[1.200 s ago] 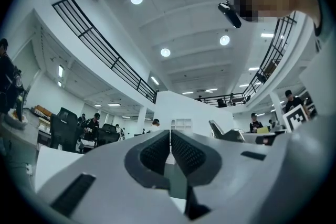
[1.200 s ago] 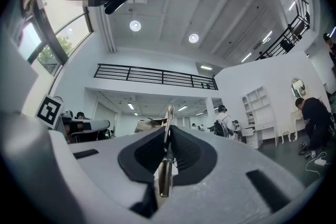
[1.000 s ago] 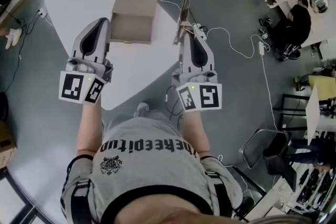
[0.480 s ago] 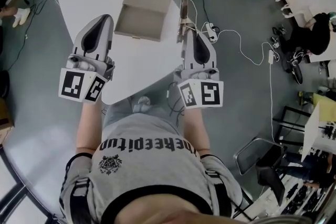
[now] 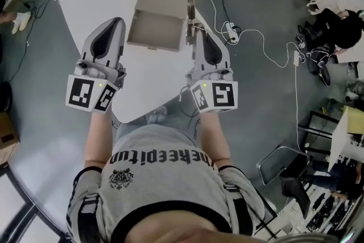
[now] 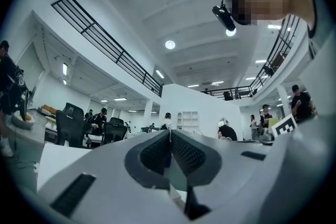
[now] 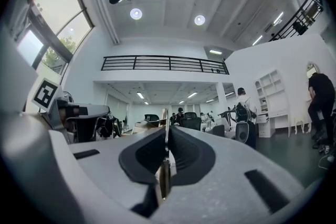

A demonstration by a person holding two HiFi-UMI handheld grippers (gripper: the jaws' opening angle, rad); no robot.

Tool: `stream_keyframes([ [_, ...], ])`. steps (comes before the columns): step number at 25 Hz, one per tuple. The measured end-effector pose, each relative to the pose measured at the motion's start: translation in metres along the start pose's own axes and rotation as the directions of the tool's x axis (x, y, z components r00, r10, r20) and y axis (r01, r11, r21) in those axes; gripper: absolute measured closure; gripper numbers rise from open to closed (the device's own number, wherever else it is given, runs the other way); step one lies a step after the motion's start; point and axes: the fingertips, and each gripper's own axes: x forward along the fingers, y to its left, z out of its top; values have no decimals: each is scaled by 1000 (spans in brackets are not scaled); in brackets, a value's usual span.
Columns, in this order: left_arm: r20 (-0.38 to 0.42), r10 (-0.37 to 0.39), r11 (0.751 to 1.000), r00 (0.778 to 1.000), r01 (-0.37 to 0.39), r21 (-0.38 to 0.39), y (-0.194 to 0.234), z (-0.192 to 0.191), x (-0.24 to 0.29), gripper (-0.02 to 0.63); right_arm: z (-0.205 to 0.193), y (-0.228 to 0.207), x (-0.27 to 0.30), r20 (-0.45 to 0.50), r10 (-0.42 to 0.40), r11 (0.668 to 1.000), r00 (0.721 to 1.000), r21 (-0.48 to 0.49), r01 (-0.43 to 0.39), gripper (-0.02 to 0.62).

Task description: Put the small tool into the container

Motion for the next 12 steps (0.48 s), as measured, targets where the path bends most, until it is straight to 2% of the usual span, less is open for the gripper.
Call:
stream_keyframes([
  [5, -28, -37, 999, 999, 36, -38, 17, -21, 15, 594, -33, 5, 26, -90, 12, 997, 996, -80, -19, 595],
  [12, -42, -53, 996, 998, 50, -67, 41, -39, 28, 593, -83, 20, 62, -225, 64, 972, 972, -206, -112, 595],
])
